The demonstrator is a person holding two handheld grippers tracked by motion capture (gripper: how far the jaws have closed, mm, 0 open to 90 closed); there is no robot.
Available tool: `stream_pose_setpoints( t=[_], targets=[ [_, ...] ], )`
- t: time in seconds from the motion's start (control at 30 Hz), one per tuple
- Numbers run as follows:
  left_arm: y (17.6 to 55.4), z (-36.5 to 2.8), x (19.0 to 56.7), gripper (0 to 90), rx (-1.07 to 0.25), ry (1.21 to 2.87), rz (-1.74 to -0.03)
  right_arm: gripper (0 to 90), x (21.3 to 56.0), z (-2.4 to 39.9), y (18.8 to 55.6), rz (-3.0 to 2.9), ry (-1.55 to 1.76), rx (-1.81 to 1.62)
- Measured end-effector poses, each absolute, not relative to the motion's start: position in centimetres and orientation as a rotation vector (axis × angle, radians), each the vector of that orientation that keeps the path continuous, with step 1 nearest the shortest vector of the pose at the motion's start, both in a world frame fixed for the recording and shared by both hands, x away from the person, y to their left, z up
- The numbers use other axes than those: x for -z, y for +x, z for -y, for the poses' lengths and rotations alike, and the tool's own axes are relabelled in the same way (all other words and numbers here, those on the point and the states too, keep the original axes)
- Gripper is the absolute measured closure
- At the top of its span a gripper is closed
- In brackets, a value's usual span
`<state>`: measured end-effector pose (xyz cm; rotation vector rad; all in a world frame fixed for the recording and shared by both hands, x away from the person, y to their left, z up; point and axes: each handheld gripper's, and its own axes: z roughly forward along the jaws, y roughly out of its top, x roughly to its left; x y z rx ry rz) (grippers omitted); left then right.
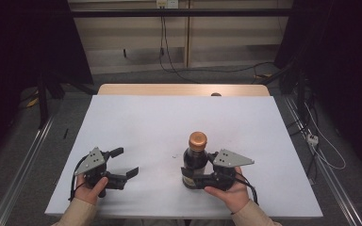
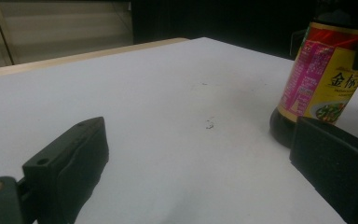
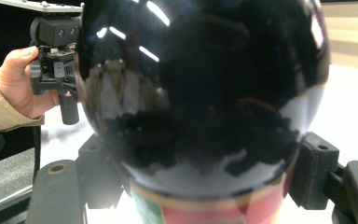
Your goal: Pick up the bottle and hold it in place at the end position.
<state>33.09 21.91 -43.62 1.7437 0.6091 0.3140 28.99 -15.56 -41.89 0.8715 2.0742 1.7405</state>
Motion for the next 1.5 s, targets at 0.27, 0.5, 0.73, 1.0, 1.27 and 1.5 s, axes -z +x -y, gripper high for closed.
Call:
stream_pose_setpoints(
  t=[0.27,0.5,0.73,1.0,1.27,1.5],
  targets=[
    [33.1,-21.8,43.7,4.1,-0.310,1.742,-0.614,29.3,41.5,15.3,29.1,-2.062,0.844,-1.704],
    [33.1,-21.9,43.7,4.1,-0.305,1.739,-0.614,30.9,41.0,15.6,29.6,-2.068,0.829,-1.697],
    [33.2,-22.0,43.7,4.1,-0.310,1.732,-0.610,31.0,40.3,15.6,30.4,-2.069,0.803,-1.693],
    [33.2,-22.0,43.7,4.2,-0.303,1.727,-0.614,31.0,39.7,15.4,31.8,-2.084,0.773,-1.653],
    [33.3,-21.9,43.8,4.1,-0.296,1.731,-0.608,30.9,39.8,15.8,33.3,-2.079,0.777,-1.631],
    [33.3,-21.9,43.8,4.1,-0.294,1.731,-0.606,30.9,39.8,16.1,34.4,-2.067,0.807,-1.619]
  ],
)
